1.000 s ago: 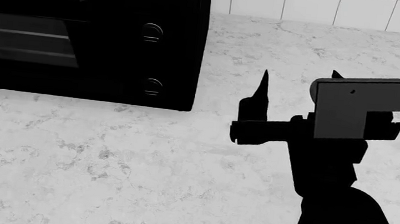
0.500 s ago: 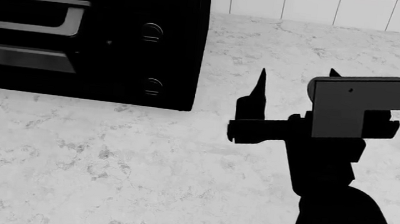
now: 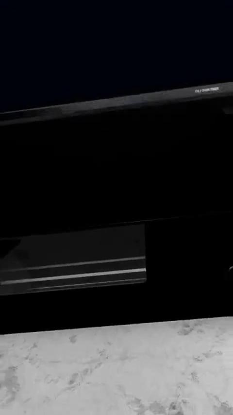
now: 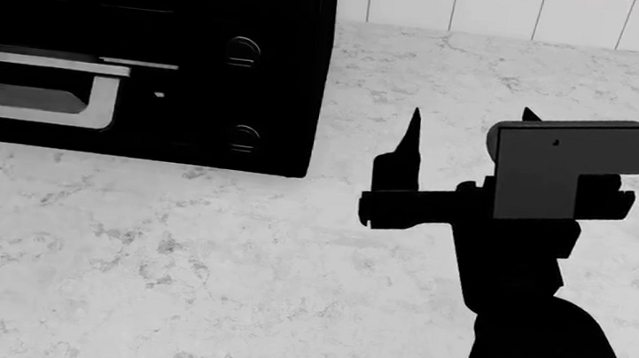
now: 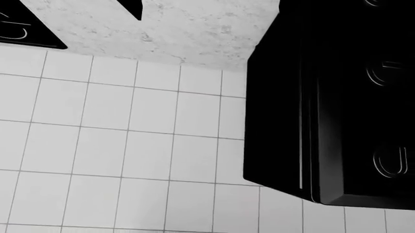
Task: Open the toaster oven door.
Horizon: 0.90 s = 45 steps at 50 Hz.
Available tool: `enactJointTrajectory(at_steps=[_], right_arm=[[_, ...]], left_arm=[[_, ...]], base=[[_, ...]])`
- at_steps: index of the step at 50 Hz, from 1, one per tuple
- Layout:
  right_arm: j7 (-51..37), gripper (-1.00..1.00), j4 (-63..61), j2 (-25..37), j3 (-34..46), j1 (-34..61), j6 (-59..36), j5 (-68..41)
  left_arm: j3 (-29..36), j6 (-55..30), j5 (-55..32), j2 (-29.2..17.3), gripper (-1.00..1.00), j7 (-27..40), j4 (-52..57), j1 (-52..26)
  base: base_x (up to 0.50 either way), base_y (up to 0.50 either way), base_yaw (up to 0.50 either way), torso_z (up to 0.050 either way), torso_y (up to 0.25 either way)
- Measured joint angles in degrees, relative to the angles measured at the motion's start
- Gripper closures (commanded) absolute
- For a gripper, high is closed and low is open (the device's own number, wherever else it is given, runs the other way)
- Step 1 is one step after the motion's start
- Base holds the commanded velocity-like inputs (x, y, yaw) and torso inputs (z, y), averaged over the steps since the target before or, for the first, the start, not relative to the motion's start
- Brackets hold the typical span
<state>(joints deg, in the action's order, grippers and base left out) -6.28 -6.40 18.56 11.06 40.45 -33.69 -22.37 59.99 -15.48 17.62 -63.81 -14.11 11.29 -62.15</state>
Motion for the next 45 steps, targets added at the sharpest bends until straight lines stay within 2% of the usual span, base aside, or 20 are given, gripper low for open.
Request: enactJointTrajectory(at_steps=[22,45], right_arm=[[-0.4,-1.0,-0.6,0.1,0.5,0.0,-0.2,-0.4],[-0.6,-1.0,-0.5,0.2,0.6,-0.1,0.1,-0.8]], left_arm=[[1.7,-2.1,-2.9,-4.5,1.0,1.1,6.1,5.8],[3.6,-3.8,-3.5,-6.6,1.0,3.6,9.3,10.6]], base=[[0.0,0.0,0.0,0.0,0.003],[0.0,0.0,0.0,0.001,0.005]])
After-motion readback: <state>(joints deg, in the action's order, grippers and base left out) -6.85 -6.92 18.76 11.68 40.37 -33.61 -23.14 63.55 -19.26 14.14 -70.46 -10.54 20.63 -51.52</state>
